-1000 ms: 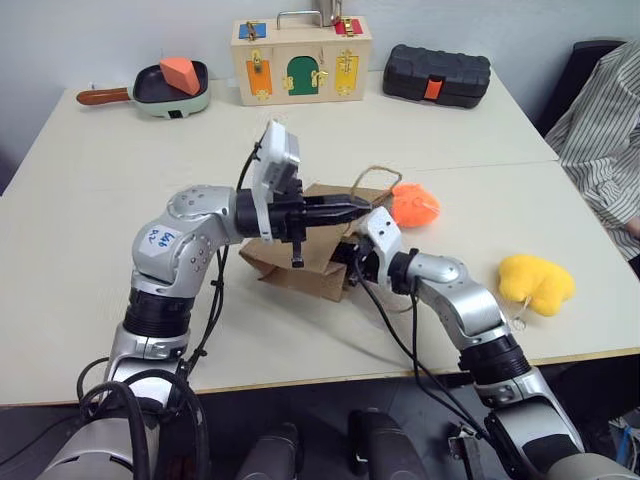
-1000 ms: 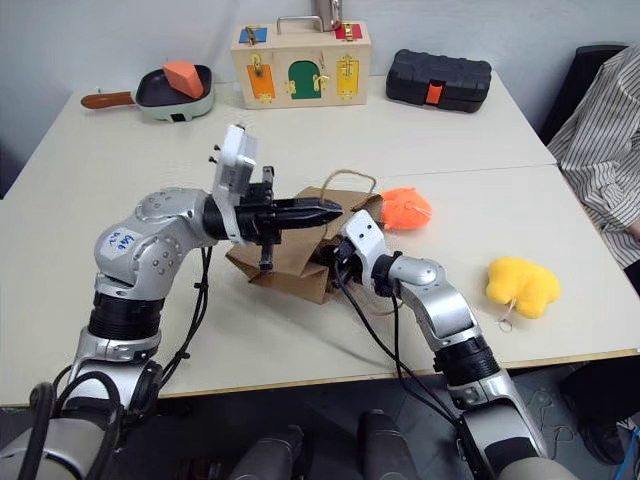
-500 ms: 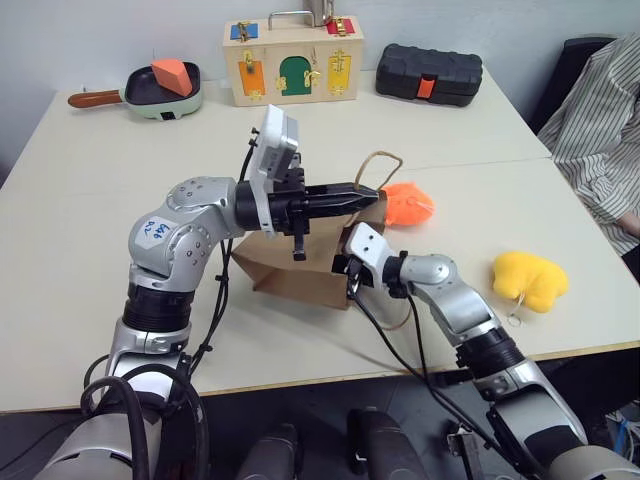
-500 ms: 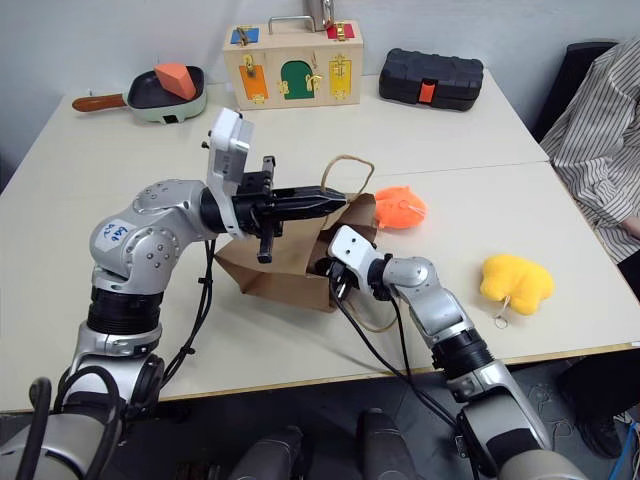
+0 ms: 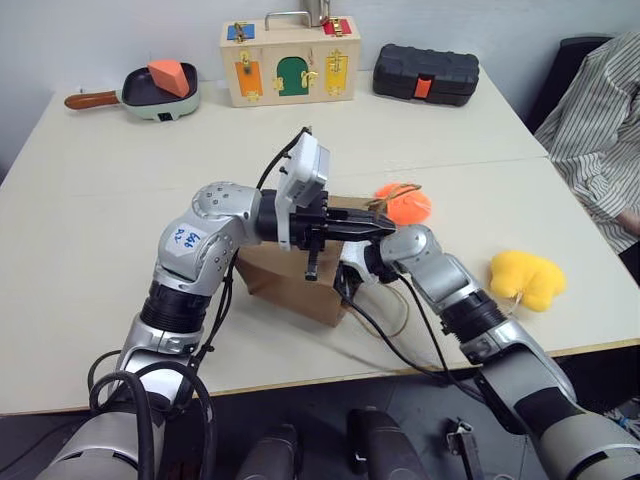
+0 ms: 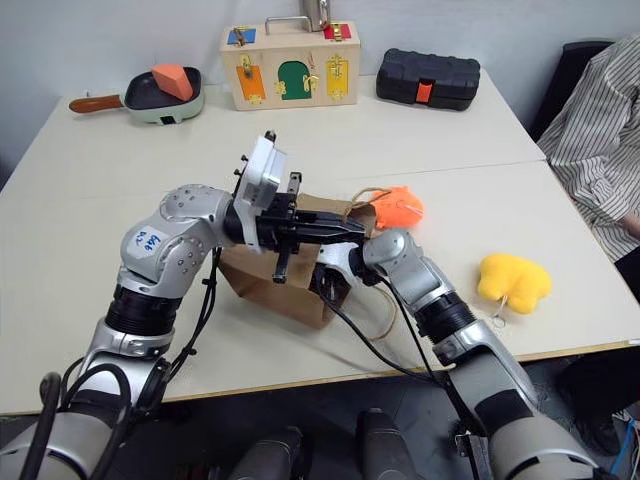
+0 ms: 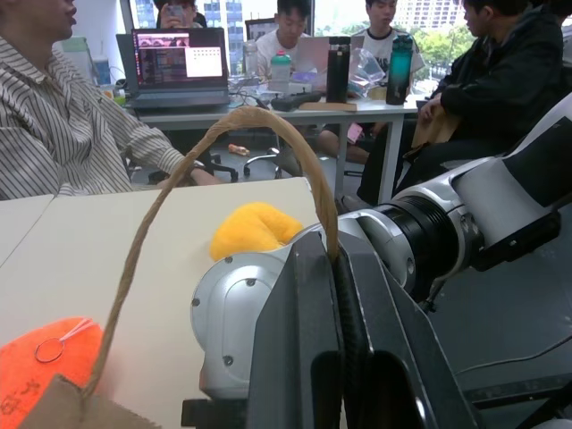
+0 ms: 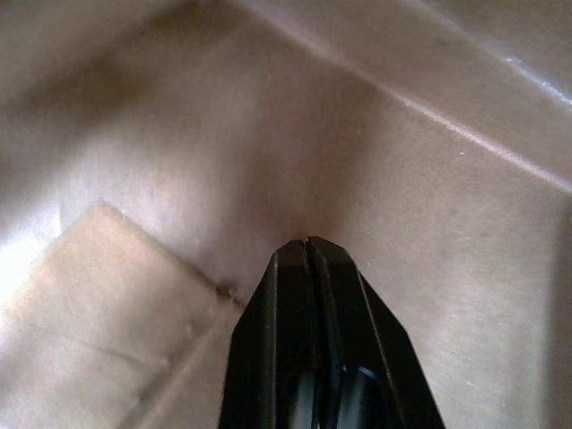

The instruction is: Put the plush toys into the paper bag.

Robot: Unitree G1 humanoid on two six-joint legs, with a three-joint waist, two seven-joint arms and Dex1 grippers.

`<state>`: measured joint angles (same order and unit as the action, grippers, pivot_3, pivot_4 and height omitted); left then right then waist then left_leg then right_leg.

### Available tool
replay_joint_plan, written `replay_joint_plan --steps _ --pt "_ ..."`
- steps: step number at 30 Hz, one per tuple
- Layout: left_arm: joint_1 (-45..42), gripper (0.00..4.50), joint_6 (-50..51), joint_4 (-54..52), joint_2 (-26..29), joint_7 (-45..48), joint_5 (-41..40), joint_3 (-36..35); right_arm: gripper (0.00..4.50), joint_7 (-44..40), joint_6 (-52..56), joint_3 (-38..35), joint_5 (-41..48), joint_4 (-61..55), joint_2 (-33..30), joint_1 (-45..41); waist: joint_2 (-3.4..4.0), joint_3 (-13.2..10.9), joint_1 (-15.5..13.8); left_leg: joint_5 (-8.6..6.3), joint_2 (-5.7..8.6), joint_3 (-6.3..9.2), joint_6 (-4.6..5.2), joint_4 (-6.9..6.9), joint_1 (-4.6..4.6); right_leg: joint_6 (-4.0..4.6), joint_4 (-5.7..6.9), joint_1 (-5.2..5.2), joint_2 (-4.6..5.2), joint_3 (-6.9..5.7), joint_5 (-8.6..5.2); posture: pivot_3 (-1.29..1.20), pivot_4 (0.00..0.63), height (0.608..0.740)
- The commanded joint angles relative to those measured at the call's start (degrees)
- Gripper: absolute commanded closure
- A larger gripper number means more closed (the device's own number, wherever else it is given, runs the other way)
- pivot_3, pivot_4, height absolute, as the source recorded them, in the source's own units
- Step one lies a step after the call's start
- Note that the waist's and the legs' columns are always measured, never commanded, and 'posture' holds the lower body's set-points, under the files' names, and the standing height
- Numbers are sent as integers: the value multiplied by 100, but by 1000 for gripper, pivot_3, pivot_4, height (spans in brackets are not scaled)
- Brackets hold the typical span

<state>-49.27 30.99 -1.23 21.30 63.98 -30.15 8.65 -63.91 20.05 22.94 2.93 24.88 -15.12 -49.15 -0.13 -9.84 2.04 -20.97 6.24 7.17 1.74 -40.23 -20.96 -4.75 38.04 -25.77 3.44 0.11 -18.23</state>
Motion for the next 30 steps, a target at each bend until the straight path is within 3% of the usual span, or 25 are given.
replay_joint_plan --steps 1,4,9,15,18,23,30 --pt "-53 4500 -157 -126 -8 -16 33 -47 4451 594 541 -636 435 306 556 -222 0 0 14 0 0 0 0 1 -1 0 2 -2 0 0 0 0 150 740" --pt "-46 4500 -250 -104 6 -61 103 -73 4451 968 759 -764 442 339 896 -79 4 2 40 1 1 -1 -1 1 -3 0 7 -9 0 -1 0 0 150 740" --pt "-200 4500 -333 83 91 -127 126 -278 4451 1630 -793 106 -788 442 711 296 9 7 44 0 11 0 -1 0 -3 0 30 -16 7 1 0 0 150 740" --pt "-604 4500 -53 400 225 -355 -157 -829 4451 2498 -1703 357 -1599 1074 474 115 11 11 67 4 10 -2 -9 -4 1 0 49 -13 7 2 0 0 150 740" --pt "-535 4500 2 387 285 -357 -155 -902 4451 2322 -1543 159 -1348 1107 530 82 13 14 50 4 10 0 -9 -6 12 0 50 -3 6 2 0 0 150 740" --pt "-282 4500 -13 197 267 -326 -82 -794 4451 1662 107 -695 -86 751 1041 -47 13 14 49 4 8 2 -9 8 34 0 44 18 5 3 0 0 150 740" --pt "-709 4500 613 131 164 -631 -718 -1221 4451 1961 -533 172 -1252 1352 631 -137 13 15 94 4 7 4 -10 15 38 0 48 15 5 4 0 0 150 740"
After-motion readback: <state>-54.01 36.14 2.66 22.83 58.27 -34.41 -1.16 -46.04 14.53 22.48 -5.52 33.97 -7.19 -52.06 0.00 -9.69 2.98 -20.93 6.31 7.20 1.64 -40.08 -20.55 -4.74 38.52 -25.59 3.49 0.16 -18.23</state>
